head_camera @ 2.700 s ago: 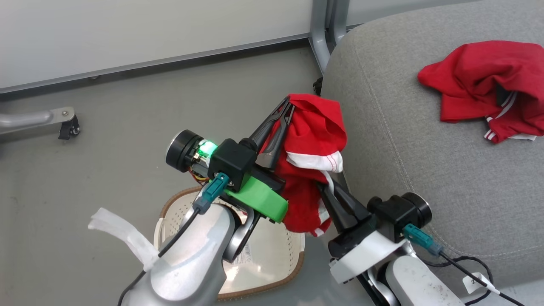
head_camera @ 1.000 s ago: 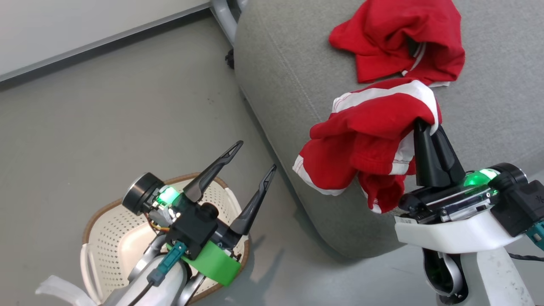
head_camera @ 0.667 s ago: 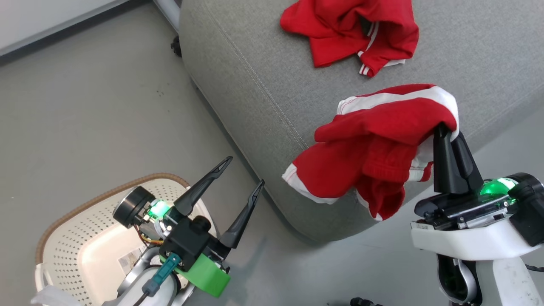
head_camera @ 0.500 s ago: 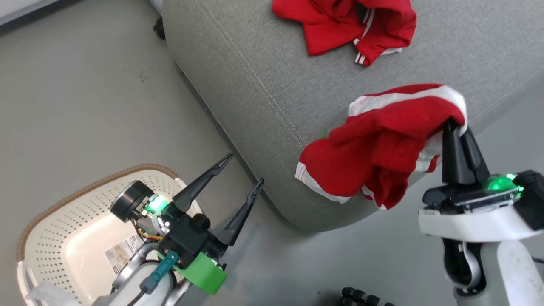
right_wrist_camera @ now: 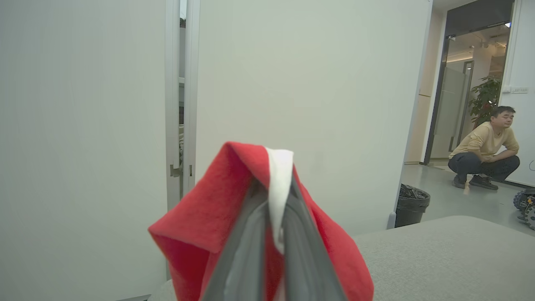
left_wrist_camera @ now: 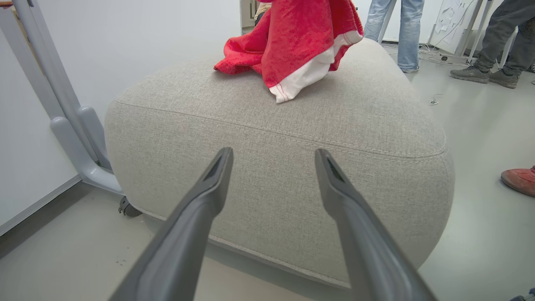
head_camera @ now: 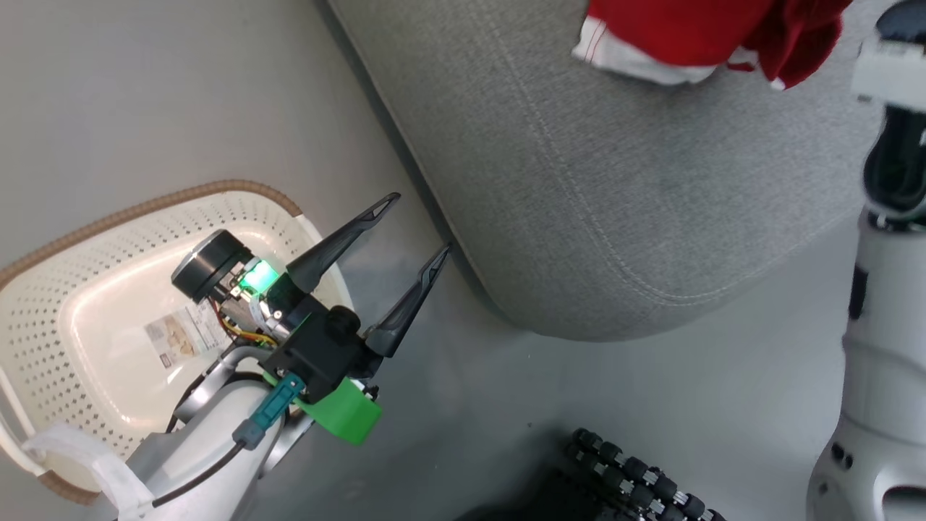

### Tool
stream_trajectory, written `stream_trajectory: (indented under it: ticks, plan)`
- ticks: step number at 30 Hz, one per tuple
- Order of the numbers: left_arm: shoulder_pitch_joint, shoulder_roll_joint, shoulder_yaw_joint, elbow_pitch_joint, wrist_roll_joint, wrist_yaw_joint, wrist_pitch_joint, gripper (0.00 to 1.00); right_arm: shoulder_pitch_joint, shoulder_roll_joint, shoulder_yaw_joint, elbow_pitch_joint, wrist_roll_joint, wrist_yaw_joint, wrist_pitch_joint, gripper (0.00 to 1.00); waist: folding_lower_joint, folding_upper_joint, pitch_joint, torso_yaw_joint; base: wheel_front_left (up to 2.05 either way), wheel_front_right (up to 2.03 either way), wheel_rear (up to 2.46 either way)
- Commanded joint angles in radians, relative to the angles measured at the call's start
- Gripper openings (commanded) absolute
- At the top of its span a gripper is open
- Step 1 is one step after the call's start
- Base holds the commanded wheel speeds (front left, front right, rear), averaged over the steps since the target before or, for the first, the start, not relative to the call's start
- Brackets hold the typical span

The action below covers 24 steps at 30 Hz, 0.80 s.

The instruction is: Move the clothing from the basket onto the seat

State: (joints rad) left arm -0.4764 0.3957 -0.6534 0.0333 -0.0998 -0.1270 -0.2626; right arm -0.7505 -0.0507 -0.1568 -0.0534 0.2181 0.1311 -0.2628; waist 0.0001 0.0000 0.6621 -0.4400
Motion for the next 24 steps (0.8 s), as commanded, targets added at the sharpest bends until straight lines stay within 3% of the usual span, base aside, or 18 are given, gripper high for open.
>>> stream_trajectory:
  ticks: [1,8,14,18,24]
  plan:
    - [-0.028,0.007,-0.003,-0.001,-0.001,-0.003,-0.003,1.00,-0.070,-0.025,-0.020,0.027,0.002,-0.001,-0.003,0.00,-0.0001,0.0000,0.112,0.093,0.00,0.00,0.00]
    - [-0.067,-0.008,-0.011,-0.004,0.000,-0.004,-0.003,1.00,-0.321,-0.136,-0.096,0.079,-0.011,-0.001,-0.003,0.00,-0.0001,0.0000,0.175,0.134,0.00,0.00,0.00]
    - [-0.081,-0.014,-0.010,0.000,0.007,-0.005,-0.003,1.00,-0.358,-0.208,-0.163,0.117,-0.063,-0.001,-0.003,0.00,-0.0001,0.0000,0.200,0.143,0.00,0.00,0.00]
    - [-0.076,-0.023,0.007,0.004,-0.005,-0.001,-0.003,1.00,-0.263,-0.192,-0.233,0.140,-0.095,-0.001,-0.003,0.00,-0.0001,0.0000,0.202,0.136,0.00,0.00,0.00]
    - [-0.036,-0.031,0.014,0.009,0.004,0.006,-0.003,1.00,-0.095,-0.082,-0.394,0.249,-0.125,-0.001,-0.003,0.00,-0.0001,0.0000,0.182,0.122,0.00,0.00,0.00]
